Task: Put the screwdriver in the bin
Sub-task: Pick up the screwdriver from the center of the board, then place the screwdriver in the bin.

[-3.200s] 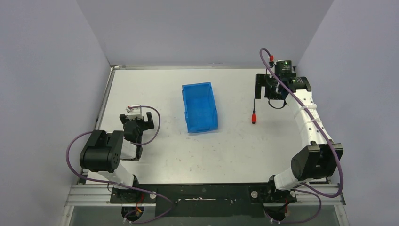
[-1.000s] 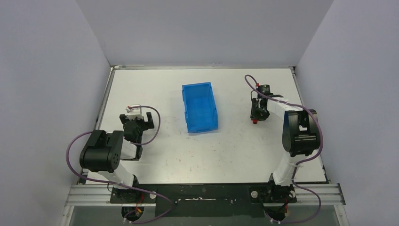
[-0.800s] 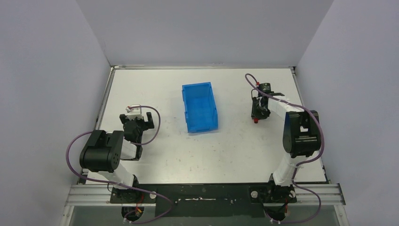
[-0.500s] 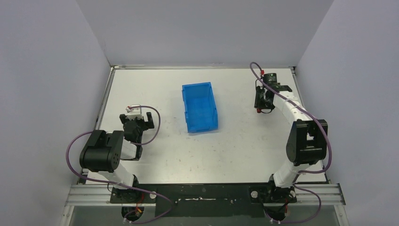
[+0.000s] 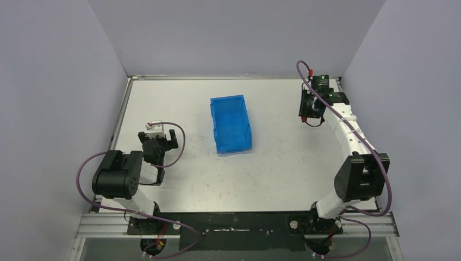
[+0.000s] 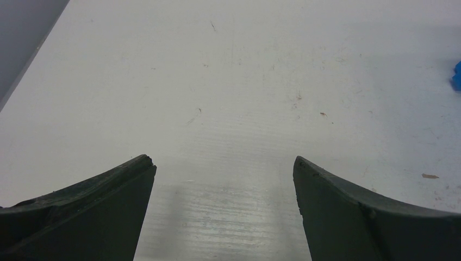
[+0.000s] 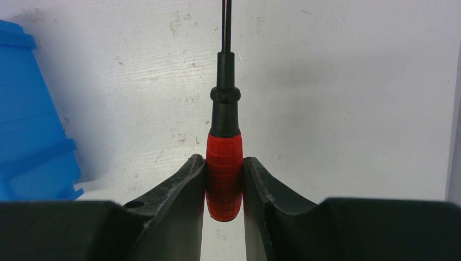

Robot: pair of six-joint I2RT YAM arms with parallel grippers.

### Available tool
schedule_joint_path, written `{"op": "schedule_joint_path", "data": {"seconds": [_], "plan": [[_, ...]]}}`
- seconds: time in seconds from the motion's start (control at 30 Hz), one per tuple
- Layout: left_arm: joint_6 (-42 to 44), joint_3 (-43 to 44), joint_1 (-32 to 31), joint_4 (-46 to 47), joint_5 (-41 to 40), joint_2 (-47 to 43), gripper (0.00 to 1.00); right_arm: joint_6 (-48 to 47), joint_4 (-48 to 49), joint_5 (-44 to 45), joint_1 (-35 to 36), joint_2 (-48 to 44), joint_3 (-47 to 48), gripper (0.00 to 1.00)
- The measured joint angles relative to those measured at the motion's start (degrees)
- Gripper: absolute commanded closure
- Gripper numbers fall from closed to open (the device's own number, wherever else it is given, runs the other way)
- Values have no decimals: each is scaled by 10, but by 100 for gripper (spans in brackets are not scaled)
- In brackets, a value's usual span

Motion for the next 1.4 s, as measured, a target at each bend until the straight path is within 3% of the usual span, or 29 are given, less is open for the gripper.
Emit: {"op": "schedule_joint_path", "data": {"seconds": [0.53,1.1,1.4], "plan": [[0,0,0,0,0,0,3,25,-23,-6,48,-9,25,93],[0,0,0,0,0,0,3,145,16,28,249,100,118,93],[0,0,0,0,0,0,3,184,44,42,309,143,147,93]]}}
